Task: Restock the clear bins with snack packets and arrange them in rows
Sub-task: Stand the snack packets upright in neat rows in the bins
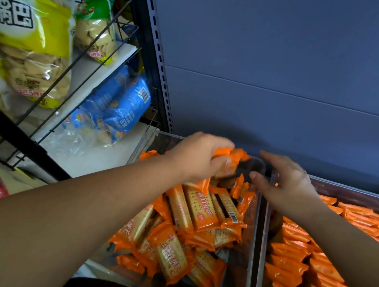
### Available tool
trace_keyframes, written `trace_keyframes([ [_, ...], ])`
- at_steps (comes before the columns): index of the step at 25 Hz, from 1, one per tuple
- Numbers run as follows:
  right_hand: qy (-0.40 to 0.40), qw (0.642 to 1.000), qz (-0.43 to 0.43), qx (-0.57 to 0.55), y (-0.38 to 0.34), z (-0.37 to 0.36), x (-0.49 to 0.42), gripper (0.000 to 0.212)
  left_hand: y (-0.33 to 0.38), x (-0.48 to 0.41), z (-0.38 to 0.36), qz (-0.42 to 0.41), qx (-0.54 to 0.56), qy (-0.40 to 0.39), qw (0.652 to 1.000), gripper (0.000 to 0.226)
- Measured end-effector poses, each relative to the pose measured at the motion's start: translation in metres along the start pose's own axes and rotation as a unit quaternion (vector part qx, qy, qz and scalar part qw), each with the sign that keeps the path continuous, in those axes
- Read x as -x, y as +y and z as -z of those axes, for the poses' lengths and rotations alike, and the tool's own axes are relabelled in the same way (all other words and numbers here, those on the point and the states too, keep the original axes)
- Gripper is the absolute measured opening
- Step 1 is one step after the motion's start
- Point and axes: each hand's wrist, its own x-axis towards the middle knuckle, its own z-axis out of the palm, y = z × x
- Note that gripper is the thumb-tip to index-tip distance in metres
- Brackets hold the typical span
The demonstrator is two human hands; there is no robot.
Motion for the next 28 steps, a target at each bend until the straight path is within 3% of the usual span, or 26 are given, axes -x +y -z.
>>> trace_keyframes([
  [3,0.038,0.997,0.042,-0.049,-0.018,0.007,0.001,0.06,0.015,0.007,0.033,0.006,0.088,0.103,0.991,0.041],
  [7,-0.072,0.987,0.041,-0.14,-0.052,-0.004,0.013,0.042,0.028,0.049,0.074,0.049,0.102,0.148,0.983,0.033],
  [10,-0.145,0.98,0.06,-0.12,-0.071,-0.014,0.023,0.012,0.022,0.106,0.089,0.12,0.07,0.092,0.986,0.02],
  [13,-0.195,0.974,0.079,-0.082,-0.084,-0.023,0.03,0.004,0.005,0.153,0.09,0.234,0.08,-0.079,0.966,0.027],
  [15,-0.208,0.973,0.074,-0.073,-0.089,-0.027,0.032,0.011,-0.01,0.166,0.081,0.257,0.039,-0.175,0.95,0.036],
  [17,-0.199,0.976,0.061,-0.064,-0.091,-0.026,0.03,0.013,-0.022,0.166,0.071,0.225,-0.027,-0.177,0.958,0.04],
  [21,-0.16,0.985,0.016,-0.07,-0.079,-0.015,0.021,0.009,-0.02,0.149,0.058,0.141,-0.1,-0.077,0.982,0.052],
  [25,-0.143,0.98,-0.032,-0.135,-0.065,-0.007,0.019,0.009,-0.014,0.145,0.067,0.186,-0.212,-0.099,0.954,0.059],
  [28,-0.157,0.981,-0.003,-0.114,-0.07,-0.011,0.023,0.009,-0.015,0.158,0.072,0.194,-0.254,-0.129,0.939,0.061],
])
